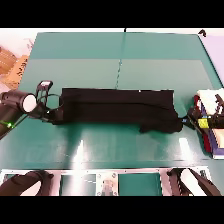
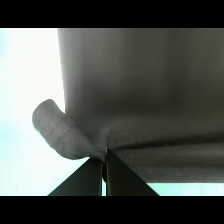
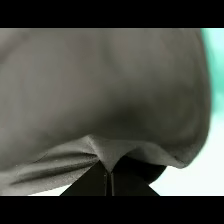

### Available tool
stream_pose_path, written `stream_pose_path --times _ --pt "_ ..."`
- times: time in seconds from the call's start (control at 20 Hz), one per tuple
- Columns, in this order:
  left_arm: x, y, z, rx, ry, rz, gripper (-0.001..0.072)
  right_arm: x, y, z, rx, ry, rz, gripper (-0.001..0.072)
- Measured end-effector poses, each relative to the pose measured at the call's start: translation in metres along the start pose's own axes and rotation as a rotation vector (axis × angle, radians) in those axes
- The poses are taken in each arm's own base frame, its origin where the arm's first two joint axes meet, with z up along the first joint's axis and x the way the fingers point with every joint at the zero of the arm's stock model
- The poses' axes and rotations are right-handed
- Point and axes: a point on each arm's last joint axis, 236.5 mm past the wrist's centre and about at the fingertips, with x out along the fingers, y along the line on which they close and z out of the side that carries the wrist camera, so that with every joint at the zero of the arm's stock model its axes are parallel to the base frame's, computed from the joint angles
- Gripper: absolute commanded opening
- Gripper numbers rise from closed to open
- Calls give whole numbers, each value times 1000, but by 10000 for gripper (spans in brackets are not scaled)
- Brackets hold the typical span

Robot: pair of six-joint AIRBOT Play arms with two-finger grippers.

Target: Fold the shirts.

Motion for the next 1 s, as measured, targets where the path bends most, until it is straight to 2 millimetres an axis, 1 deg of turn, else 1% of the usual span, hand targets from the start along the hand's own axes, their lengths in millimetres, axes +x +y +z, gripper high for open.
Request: stream_pose_path --times 0.15,0.3,0.45,0.55,0.65,0.7,0.75,0.8,0.85,0.95,1.0 --pt "4 -8 35 14 -67 -19 22 5 29 26 -43 -44 51 17" --pt "12 -18 75 32 -114 -32 22 20 49 59 -53 -64 85 17" --pt "31 -26 110 53 -121 -37 22 45 62 89 -52 -60 117 17" --pt "48 -31 129 61 -112 -38 23 64 66 108 -43 -54 135 18" --pt "66 -35 142 65 -97 -38 25 83 69 124 -35 -41 158 26" --pt "74 -36 147 64 -93 -39 163 92 69 131 -33 -36 165 77" --pt "80 -38 150 65 -90 -41 515 98 69 137 -32 -34 173 145" --pt "84 -39 156 66 -98 -41 716 103 70 145 -31 -41 180 220" --pt "84 -39 163 65 -114 -42 691 104 70 151 -37 -45 185 310" --pt "77 -36 178 67 -143 -31 691 97 72 166 -61 -61 204 471" --pt "70 -31 187 62 -156 -21 691 88 70 174 -73 -70 213 518"
